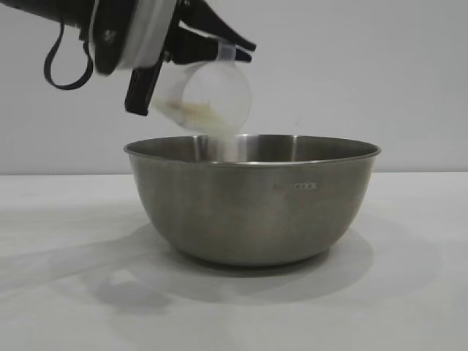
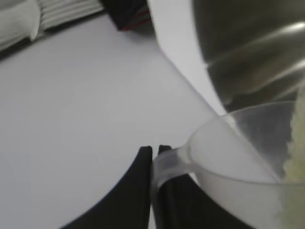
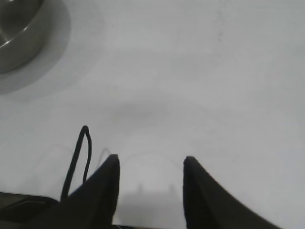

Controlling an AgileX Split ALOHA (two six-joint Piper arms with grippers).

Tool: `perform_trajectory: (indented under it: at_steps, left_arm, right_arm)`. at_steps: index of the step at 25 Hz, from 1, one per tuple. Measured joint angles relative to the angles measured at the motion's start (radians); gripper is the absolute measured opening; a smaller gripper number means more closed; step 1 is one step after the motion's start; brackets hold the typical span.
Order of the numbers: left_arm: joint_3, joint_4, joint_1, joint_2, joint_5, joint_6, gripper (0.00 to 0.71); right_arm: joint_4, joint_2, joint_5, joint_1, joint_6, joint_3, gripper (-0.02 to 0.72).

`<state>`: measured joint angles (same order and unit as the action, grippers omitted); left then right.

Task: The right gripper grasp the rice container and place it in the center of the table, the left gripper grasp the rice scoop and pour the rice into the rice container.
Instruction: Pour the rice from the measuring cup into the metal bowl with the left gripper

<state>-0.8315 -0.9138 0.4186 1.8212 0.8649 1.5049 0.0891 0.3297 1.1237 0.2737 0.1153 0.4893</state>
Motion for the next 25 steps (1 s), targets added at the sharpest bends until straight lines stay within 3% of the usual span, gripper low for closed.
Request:
perform_trajectory:
  at_steps: [13, 25]
  left_arm:
    - [-0.014, -0.084, 0.019, -0.001, -0.088, 0.092, 0.0]
    - [-0.014, -0.098, 0.02, -0.001, -0.097, 0.091, 0.0]
  right_arm:
    - [0.0, 0.0, 0.0, 0.0, 0.0, 0.0, 0.306]
    - [0.0, 0.0, 0.0, 0.0, 0.0, 0.0, 0.306]
